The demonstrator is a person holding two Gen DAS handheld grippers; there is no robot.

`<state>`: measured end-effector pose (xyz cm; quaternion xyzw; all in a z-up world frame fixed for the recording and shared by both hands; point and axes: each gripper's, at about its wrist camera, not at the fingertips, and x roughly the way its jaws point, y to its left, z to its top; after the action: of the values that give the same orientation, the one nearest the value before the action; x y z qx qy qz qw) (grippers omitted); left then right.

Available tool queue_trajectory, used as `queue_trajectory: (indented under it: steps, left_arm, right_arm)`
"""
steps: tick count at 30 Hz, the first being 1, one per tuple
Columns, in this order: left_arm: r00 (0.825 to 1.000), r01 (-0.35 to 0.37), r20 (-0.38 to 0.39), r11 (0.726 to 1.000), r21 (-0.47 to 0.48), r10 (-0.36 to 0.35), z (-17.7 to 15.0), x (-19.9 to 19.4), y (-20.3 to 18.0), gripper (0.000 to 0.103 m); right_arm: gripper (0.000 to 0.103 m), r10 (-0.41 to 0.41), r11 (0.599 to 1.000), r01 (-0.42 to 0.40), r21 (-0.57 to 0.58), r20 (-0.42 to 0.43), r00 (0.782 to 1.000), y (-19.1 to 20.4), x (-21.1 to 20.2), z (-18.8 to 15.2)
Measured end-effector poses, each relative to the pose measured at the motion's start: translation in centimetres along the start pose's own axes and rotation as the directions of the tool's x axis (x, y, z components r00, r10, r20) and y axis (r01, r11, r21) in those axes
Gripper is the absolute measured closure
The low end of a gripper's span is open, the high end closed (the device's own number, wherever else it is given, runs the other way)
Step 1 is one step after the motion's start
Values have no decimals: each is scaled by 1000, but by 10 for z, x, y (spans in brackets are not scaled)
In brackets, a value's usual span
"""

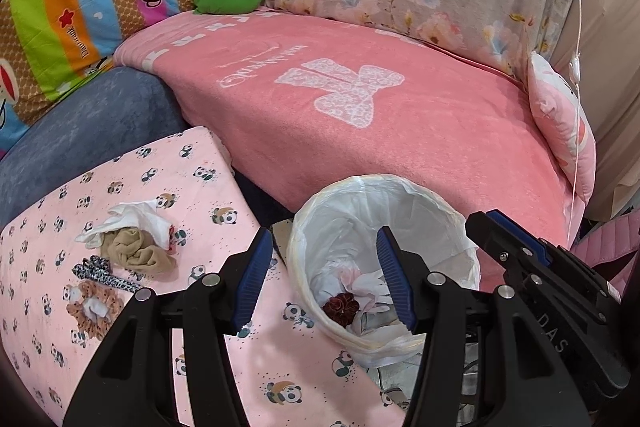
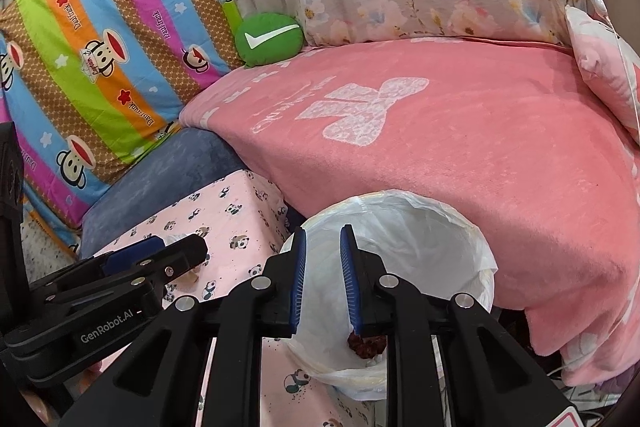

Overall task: Collect trash
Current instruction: 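Open both tools over the bin to drop scrunchie and packet, then move both tools back over the cloth pile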

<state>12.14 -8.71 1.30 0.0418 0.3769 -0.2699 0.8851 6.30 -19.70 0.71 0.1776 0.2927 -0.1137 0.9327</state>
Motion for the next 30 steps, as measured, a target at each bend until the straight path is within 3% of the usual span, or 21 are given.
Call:
queue_trajectory:
  steps: [10,19,26,30]
  left_arm:
    - [1000,-27,7,995,-92,27,-10,-11,39,50]
    - [995,-91,23,983,-159,96,-27,-29,83,48]
    - [986,-159,3,960,-232,164,-46,-42,132,47]
    - [978,-202,-17,938,-281,206,-61,-51,164,41]
  right_arm:
    - [77,38,998,-39,-49,-29,999,36,5,-14]
    - [75,83,989,-92,-112,-89,993,82,15,-37]
    - [69,128,970,-156,-186,-156,979,132,25,-61]
    - [69,154,953,-199,-228,-201,967,167,32,-76]
